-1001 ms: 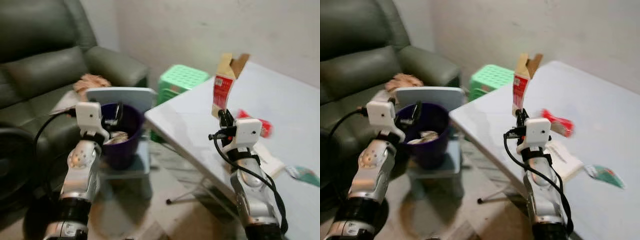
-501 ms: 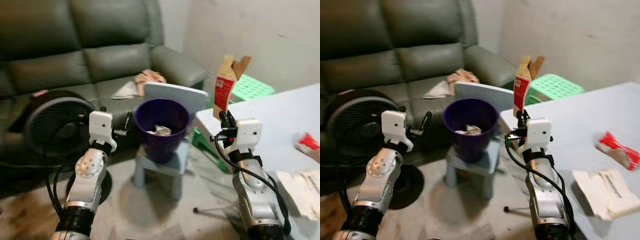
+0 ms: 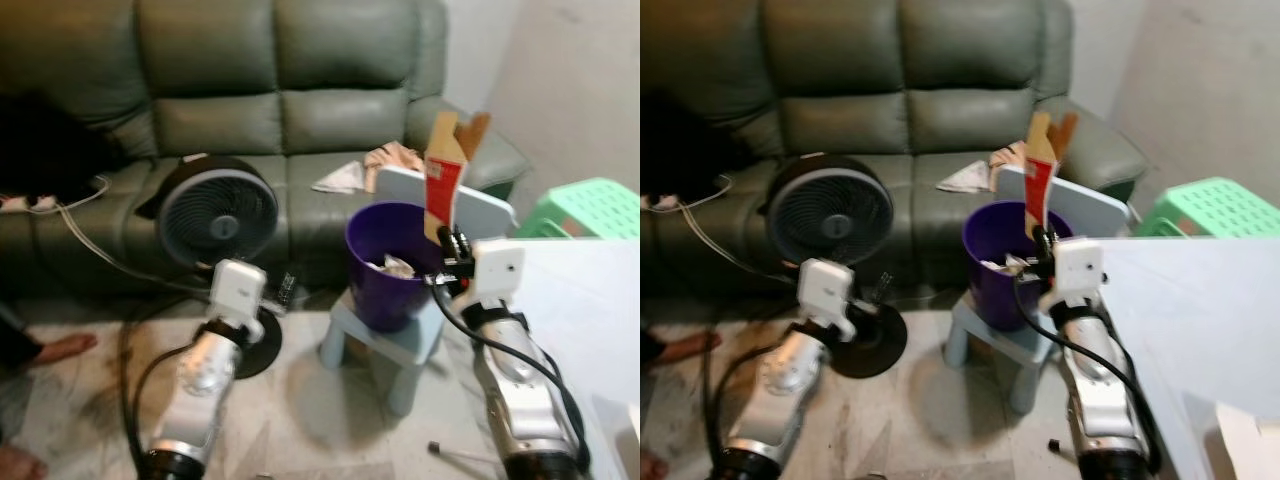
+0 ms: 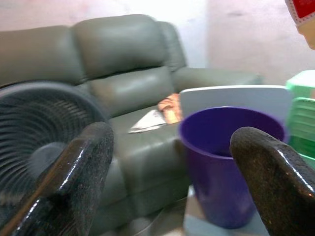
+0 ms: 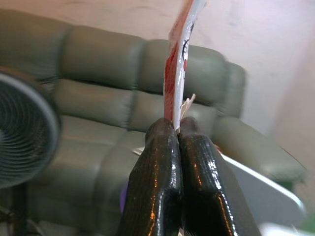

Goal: Picking trash to rubbish bin

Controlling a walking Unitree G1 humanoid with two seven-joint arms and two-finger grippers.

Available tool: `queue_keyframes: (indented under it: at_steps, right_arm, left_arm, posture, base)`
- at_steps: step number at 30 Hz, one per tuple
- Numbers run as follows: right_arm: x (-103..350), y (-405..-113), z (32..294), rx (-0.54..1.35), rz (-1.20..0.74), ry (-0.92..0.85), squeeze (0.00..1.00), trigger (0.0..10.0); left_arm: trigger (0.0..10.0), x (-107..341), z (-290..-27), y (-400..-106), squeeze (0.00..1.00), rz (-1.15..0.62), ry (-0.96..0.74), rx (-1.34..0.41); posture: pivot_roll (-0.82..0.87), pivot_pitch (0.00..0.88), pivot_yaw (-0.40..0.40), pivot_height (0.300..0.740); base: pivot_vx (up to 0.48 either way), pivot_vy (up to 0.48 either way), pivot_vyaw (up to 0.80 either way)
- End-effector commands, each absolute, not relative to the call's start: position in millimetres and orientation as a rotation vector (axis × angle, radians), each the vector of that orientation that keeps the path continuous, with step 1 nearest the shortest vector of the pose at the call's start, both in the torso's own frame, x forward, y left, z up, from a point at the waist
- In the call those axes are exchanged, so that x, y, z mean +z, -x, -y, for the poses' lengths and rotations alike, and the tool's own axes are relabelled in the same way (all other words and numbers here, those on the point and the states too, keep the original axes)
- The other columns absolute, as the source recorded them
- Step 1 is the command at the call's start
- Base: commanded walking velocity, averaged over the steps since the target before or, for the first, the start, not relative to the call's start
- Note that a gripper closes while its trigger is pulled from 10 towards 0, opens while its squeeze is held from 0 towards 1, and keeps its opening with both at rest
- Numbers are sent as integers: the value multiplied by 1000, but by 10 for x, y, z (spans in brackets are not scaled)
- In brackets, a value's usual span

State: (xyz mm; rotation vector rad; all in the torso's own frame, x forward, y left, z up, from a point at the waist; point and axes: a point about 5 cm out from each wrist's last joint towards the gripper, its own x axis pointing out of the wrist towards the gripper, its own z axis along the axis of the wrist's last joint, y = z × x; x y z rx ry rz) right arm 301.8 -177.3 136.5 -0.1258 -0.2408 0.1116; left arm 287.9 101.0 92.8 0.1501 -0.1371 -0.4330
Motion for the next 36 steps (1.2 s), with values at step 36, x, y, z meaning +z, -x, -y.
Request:
queue_keyframes:
  at_steps: [36]
  right_arm:
    - [1281,-3060,1650,315,191,78,0,10000]
  left_arm:
    - [10000,1103,-1120,-2915,0,183,-67,-445]
  posture:
    - [71,25,-47,715]
  base:
    - [224,0,88]
